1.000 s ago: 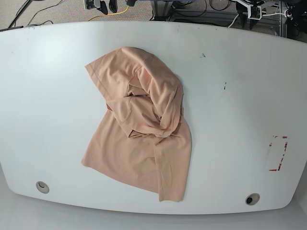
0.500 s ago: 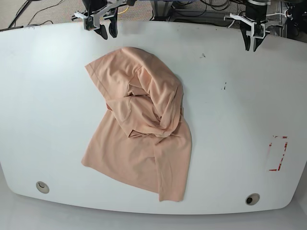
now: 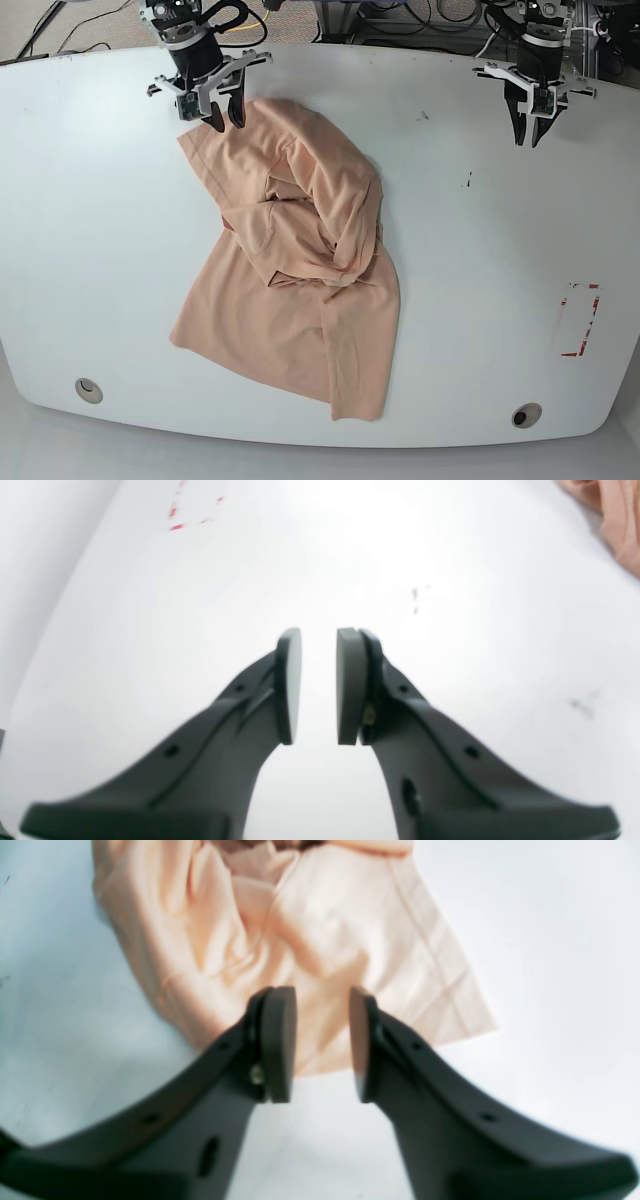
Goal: Layout the t-shirt on the table in an organized manner, then fold the t-shirt properly
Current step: 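Lower the right gripper onto the peach t-shirt edge and grasp it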
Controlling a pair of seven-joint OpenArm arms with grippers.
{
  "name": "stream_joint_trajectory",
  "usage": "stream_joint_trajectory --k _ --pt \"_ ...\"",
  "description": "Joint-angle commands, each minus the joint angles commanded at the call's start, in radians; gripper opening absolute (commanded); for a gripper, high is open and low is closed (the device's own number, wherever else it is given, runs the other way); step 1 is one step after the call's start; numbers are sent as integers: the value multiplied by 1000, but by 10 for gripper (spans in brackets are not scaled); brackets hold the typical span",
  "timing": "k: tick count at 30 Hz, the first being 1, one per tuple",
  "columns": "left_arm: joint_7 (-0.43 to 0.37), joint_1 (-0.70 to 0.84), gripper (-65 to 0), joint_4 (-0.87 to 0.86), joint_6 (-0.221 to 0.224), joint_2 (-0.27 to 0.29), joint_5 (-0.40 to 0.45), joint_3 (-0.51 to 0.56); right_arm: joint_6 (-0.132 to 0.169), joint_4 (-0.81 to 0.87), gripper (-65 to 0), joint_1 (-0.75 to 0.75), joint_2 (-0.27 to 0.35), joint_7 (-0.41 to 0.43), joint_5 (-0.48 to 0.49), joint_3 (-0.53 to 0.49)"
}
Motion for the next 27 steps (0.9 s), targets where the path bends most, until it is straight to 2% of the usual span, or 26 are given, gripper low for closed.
stream_joint_trajectory --k 3,5,8,10,13,19,21,27 --pt "29 -46 -535 0 0 0 -3 3 0 -3 -220 44 3 -9 0 0" --pt "31 -66 -526 0 0 2 -3 3 0 -6 -179 72 5 -14 2 0" --pt "31 -92 -449 0 0 2 -3 5 -2 -6 -152 127 6 -77 0 2" --pt "29 -114 -360 0 0 2 -3 8 2 -8 -152 178 6 -146 2 35" --pt "29 -137 -303 0 0 2 -3 8 5 -26 -152 235 2 -206 2 68" --pt "31 -178 -299 0 0 2 -3 15 87 -95 -152 344 2 -299 2 153" --pt "31 -181 -299 0 0 2 -3 31 124 -140 -152 373 2 -318 2 181" --pt "31 -183 -299 -3 0 0 -3 51 207 -229 -154 393 5 -322 2 221"
